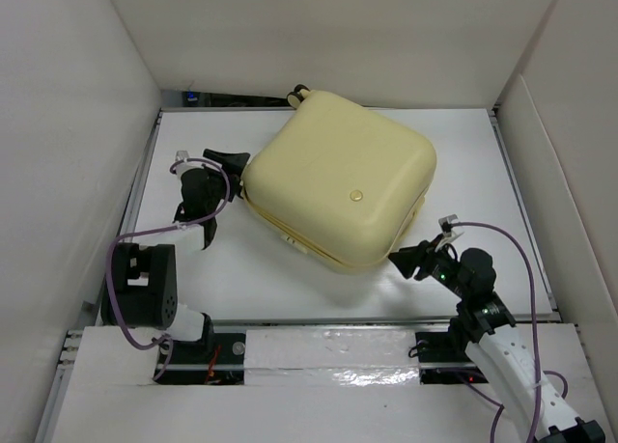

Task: Pack the luggage

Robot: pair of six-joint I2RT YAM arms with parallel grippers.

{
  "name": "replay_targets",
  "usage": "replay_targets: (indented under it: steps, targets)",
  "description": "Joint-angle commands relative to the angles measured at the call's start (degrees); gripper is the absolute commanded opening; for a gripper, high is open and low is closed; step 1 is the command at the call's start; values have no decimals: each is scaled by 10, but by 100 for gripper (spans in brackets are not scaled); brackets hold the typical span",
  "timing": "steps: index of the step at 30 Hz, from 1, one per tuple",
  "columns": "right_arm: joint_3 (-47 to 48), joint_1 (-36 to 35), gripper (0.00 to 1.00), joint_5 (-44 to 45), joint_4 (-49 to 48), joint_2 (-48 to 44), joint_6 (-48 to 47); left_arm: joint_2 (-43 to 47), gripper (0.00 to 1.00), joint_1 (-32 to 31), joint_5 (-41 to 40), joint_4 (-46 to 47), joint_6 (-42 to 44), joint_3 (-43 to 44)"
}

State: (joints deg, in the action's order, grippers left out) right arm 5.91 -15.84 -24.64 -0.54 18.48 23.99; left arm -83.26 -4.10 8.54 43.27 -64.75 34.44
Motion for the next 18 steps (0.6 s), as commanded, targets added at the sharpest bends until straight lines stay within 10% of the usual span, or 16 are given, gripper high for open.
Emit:
replay_targets:
  steps: [1,8,18]
  targets:
    - [-1,-5,55,-15,-33,-2,-7,6,78,1,-12,131,-27,-10]
    - [-1,-5,55,-13,-30,-6,-6,21,31,-4,-16,168,-13,-2]
    - [-2,-5,55,0,-53,23,-7,137,7,-9,-27,-1,44,104]
